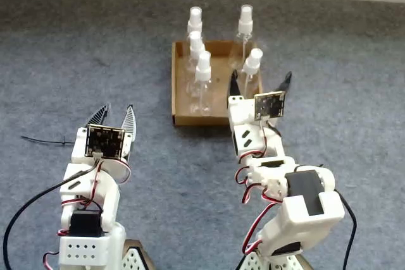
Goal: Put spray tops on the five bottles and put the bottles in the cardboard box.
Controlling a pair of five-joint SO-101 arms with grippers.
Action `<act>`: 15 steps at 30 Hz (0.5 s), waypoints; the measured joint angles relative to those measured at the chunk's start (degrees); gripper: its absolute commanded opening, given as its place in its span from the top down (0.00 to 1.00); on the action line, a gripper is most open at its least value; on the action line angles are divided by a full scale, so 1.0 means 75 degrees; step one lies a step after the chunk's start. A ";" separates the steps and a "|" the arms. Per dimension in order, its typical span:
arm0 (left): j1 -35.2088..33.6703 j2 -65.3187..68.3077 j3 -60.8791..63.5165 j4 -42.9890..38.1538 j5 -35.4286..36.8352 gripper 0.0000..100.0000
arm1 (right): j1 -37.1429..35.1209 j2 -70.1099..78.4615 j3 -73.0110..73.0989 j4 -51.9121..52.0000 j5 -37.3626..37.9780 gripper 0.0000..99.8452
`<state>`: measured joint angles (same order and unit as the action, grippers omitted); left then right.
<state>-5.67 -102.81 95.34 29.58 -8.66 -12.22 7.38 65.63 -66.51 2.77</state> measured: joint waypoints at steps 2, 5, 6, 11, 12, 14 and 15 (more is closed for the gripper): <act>0.0000 0.0000 0.0000 0.0000 0.0000 0.84 | 0.0059 0.0000 0.0000 0.0000 0.0000 0.54; 0.0000 0.0000 0.0000 0.0000 0.0000 0.84 | 0.0105 0.0000 0.0000 0.0000 0.0000 0.54; 0.0000 0.0000 0.0000 0.0000 0.0000 0.84 | 0.0117 0.0000 0.0000 0.0000 0.0000 0.54; 0.0000 0.0000 0.0000 0.0000 0.0000 0.84 | 0.0129 -0.0692 0.0000 0.0434 0.0000 0.54; 0.0000 0.0000 0.0000 0.0000 0.0000 0.84 | 0.0129 -0.0914 0.0000 0.0797 0.0000 0.54; 0.0000 0.0000 0.0000 0.0000 0.0000 0.84 | 0.0129 -0.1348 0.0000 0.1512 -0.0164 0.54; 0.0000 0.0000 0.0000 0.0000 0.0000 0.84 | 0.0129 -0.1582 0.0000 0.1793 -0.0246 0.54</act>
<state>-5.67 -102.81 95.34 29.58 -8.66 -11.25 -4.48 65.63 -53.05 0.92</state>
